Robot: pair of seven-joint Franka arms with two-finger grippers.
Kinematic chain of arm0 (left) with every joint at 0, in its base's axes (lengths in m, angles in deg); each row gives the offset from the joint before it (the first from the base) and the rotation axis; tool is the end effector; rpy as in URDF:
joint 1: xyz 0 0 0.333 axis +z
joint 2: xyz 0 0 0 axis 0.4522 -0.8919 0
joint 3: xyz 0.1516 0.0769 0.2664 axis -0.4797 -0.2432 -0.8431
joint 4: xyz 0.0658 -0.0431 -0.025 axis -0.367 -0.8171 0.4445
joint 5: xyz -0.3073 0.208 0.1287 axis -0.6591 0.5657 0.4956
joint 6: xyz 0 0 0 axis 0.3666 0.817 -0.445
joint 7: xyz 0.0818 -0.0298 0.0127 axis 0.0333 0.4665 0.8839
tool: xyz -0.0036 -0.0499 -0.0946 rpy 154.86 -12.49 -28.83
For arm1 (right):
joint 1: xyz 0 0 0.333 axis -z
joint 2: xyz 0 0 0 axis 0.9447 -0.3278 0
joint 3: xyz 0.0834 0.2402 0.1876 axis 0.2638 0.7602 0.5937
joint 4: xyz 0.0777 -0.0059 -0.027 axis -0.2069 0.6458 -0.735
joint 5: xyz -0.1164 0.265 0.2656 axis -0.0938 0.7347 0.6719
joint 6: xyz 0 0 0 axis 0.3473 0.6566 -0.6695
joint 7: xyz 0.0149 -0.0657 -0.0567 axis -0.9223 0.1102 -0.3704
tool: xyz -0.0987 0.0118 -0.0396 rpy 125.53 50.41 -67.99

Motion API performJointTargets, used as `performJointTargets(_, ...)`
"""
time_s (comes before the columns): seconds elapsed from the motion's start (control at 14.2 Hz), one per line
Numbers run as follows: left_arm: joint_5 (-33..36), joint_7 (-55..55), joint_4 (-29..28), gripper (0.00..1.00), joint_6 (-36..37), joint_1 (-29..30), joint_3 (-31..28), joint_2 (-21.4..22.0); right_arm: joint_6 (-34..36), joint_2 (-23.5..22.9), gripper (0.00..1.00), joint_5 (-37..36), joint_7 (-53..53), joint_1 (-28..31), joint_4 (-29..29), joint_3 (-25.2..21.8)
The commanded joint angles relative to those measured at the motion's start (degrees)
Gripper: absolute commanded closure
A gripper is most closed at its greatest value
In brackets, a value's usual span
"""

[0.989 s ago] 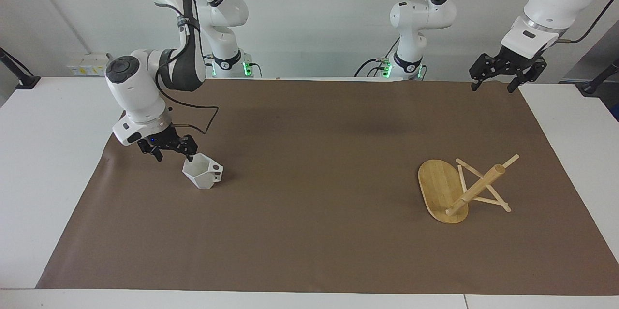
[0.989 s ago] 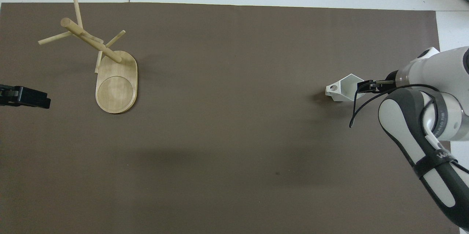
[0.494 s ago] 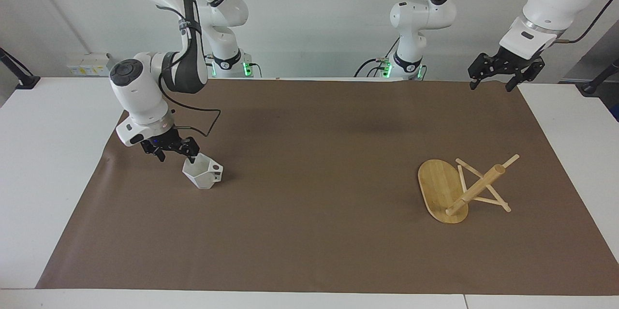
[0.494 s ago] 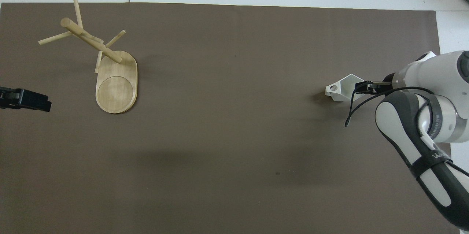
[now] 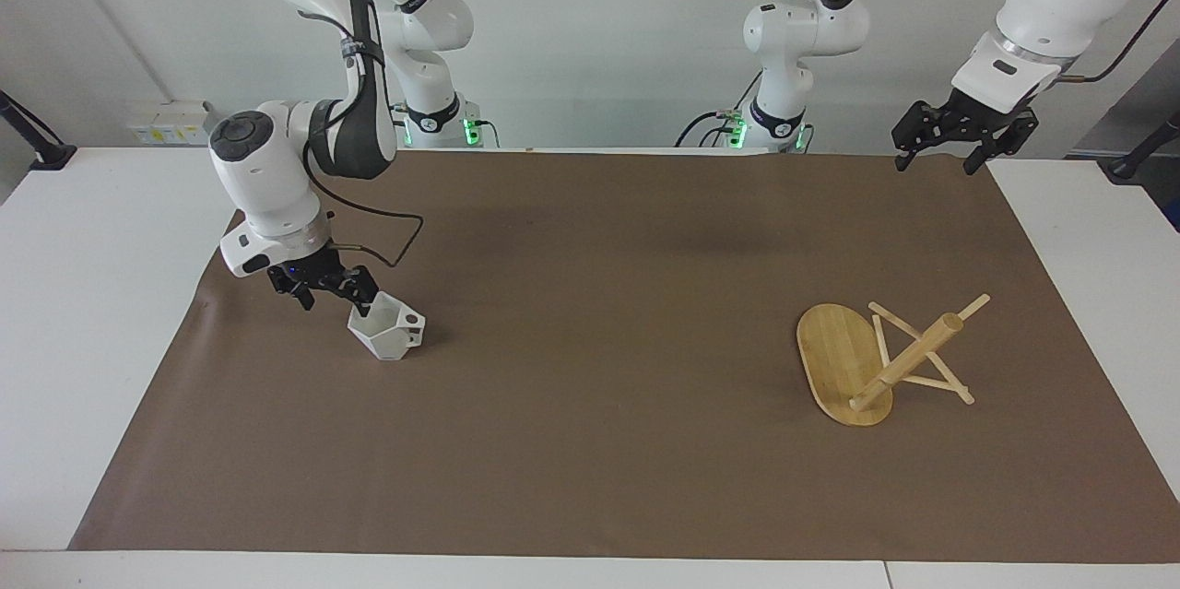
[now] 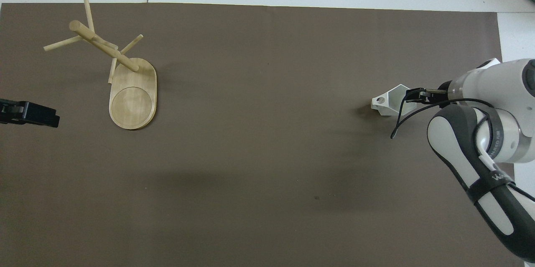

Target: Hang cup on rack

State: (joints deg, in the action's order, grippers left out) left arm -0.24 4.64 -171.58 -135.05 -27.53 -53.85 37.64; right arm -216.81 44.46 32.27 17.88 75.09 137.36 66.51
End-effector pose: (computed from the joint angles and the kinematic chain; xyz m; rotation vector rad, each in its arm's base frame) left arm 0.5213 -0.0243 0.6250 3.1325 -0.2060 -0.0664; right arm 0.5903 -0.0384 0.3801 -3.1253 0.2546 -0.1682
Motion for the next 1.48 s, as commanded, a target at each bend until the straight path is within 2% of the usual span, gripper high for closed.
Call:
performJointTargets(0.0, 0.82, -0.01, 0.14, 0.0, 1.05, 0.2, 0.21, 0.25, -1.5, -0.02, 0.0, 1.1, 0.62, 0.26, 0.76, 0.43)
performJointTargets(0.49, 0.82, -0.01, -0.03, 0.0, 0.87, 0.29, 0.21, 0.34, -3.0, -1.43, 0.03, 1.1, 0.71, 0.17, 1.03, 0.43)
performJointTargets(0.92, 0.82, -0.01, -0.39, 0.0, 0.79, 0.29, 0.21, 0.6, -3.17, -1.52, 0.15, 1.02, 0.54, 0.17, 0.94, 0.43)
performJointTargets(1.2, 0.82, 0.07, -0.39, 0.0, 0.61, 0.37, 0.21, 0.6, -3.17, -1.52, 0.39, 1.02, 0.71, 0.08, 0.94, 0.6)
performJointTargets(1.41, 0.82, 0.07, -0.56, 0.0, 0.61, 0.46, 0.21, 0.6, -3.17, -1.52, 0.49, 1.02, 0.8, 0.08, 0.94, 0.69)
